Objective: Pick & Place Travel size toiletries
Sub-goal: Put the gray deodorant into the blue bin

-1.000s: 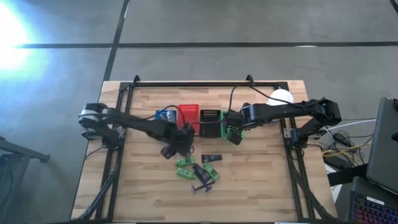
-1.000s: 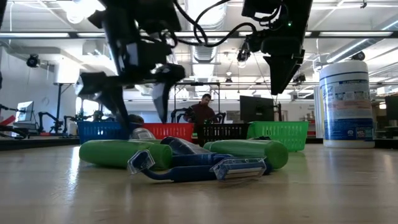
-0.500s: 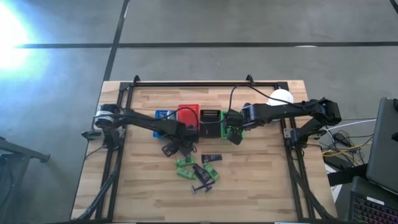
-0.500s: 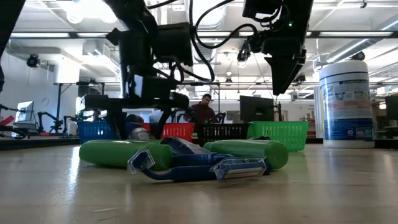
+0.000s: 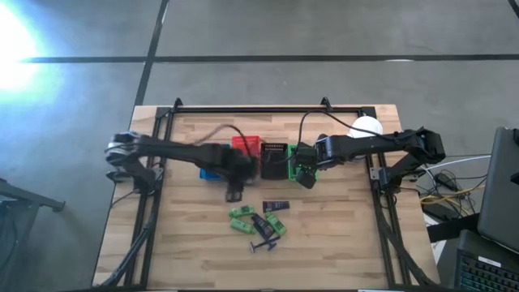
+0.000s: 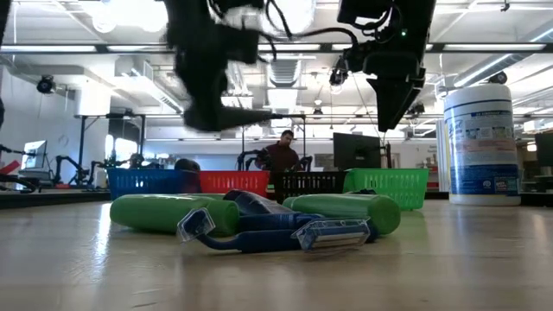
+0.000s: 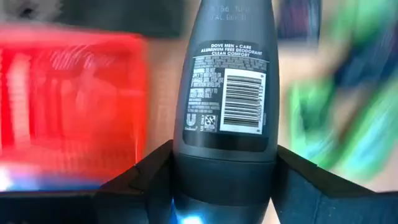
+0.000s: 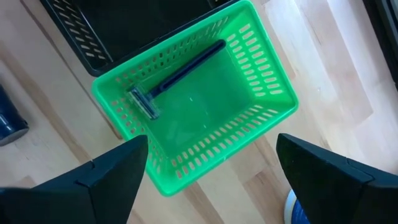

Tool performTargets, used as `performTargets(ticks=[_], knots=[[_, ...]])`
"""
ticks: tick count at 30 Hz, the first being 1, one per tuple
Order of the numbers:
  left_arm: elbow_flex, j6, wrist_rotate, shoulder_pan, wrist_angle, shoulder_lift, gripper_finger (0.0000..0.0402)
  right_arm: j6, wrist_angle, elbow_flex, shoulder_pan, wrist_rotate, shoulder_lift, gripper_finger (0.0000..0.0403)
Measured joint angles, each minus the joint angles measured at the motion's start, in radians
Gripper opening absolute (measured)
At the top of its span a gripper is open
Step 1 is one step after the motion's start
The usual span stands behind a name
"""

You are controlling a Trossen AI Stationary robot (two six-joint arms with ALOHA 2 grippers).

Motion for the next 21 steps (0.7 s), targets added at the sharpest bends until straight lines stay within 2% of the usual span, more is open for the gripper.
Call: performTargets(ticks=[3, 6, 9, 12, 16, 21], knots=[[-0.029, -0.421, -0.065, 0.015, 0.012, -0.114, 0.0212, 0.0, 0.002, 0.0, 0.0, 0.001, 0.0, 0.035], [-0.118, -0.671, -0.154, 0.043, 0.011, -0.228, 0.0212, 0.005, 0.005, 0.0, -0.001, 0.025, 0.0, 0.0344], [-0.24, -0.855, -0.143, 0.103, 0.023, -0.33, 0.0211, 0.014, 0.008, 0.0, -0.001, 0.047, 0.0, 0.0338], [-0.374, -0.996, -0.111, 0.144, 0.116, -0.413, 0.0211, 0.019, 0.011, 0.0, -0.001, 0.052, 0.0, 0.0334], [-0.514, -1.137, -0.091, 0.172, 0.216, -0.447, 0.0211, 0.021, 0.014, 0.0, 0.0, 0.053, 0.0, 0.0338], [-0.582, -1.179, -0.104, 0.183, 0.226, -0.427, 0.021, 0.044, 0.017, 0.0, 0.0, 0.052, 0.0, 0.0354]])
